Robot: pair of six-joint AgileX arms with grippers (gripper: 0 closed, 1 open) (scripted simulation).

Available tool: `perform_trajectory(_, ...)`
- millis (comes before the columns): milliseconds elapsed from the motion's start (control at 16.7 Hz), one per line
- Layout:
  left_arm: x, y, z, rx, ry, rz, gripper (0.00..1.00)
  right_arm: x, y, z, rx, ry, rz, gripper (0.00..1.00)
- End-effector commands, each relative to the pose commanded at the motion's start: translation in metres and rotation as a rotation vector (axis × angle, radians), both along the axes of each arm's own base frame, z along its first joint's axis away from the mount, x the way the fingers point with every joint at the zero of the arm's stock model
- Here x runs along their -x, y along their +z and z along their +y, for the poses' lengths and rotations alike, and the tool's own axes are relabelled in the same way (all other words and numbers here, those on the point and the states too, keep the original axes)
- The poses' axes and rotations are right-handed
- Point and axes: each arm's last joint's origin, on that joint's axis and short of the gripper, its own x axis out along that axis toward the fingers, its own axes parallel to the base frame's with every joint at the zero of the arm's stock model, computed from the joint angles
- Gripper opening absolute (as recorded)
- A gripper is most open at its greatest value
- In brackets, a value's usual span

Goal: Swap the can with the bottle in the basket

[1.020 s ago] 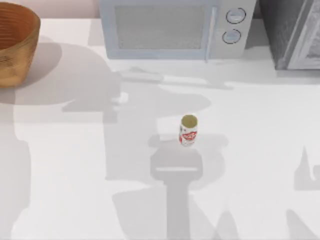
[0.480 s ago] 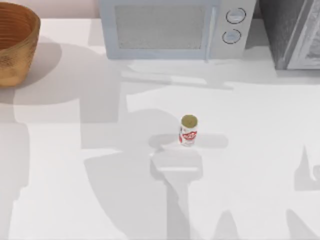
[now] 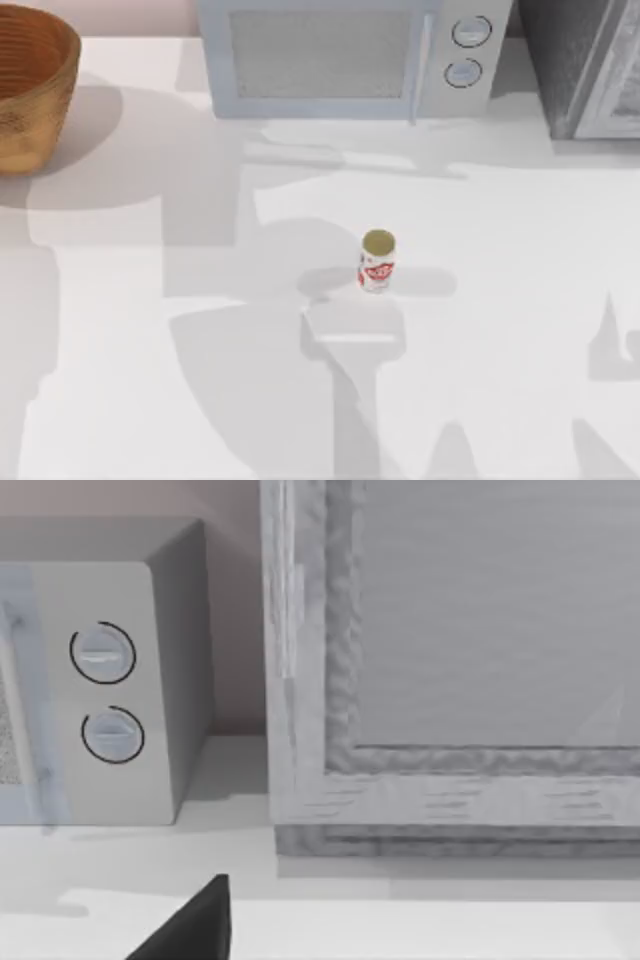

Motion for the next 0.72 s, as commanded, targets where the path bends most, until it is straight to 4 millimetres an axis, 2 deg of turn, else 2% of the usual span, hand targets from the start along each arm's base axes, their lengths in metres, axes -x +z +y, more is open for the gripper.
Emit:
perform_trajectory(420, 0.0, 0.0, 0.0, 0.0, 0.0, 0.0, 0.98, 0.0, 0.0, 0.0, 0.0, 0.0, 0.0, 1.0)
perform_trajectory(720, 0.0, 0.0, 0.0, 0.0, 0.0, 0.0, 1.0, 0.0, 0.0, 0.0, 0.0, 0.0, 0.0, 1.0)
